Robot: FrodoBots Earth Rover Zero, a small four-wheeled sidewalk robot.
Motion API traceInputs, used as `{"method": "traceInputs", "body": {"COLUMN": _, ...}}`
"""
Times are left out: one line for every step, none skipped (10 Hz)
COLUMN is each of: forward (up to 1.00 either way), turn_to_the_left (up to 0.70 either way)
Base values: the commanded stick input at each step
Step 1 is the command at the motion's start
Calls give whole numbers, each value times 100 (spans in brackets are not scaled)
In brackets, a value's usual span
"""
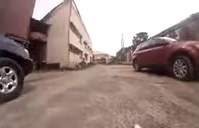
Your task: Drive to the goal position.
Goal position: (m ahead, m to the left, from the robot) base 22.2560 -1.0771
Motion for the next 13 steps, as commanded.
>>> {"method": "traceInputs", "body": {"forward": 100, "turn_to_the_left": 0}}
{"method": "traceInputs", "body": {"forward": 100, "turn_to_the_left": 0}}
{"method": "traceInputs", "body": {"forward": 100, "turn_to_the_left": 0}}
{"method": "traceInputs", "body": {"forward": 100, "turn_to_the_left": 0}}
{"method": "traceInputs", "body": {"forward": 100, "turn_to_the_left": 0}}
{"method": "traceInputs", "body": {"forward": 100, "turn_to_the_left": 0}}
{"method": "traceInputs", "body": {"forward": 100, "turn_to_the_left": 0}}
{"method": "traceInputs", "body": {"forward": 100, "turn_to_the_left": 0}}
{"method": "traceInputs", "body": {"forward": 100, "turn_to_the_left": 0}}
{"method": "traceInputs", "body": {"forward": 100, "turn_to_the_left": 0}}
{"method": "traceInputs", "body": {"forward": 100, "turn_to_the_left": 0}}
{"method": "traceInputs", "body": {"forward": 100, "turn_to_the_left": 0}}
{"method": "traceInputs", "body": {"forward": 100, "turn_to_the_left": 0}}
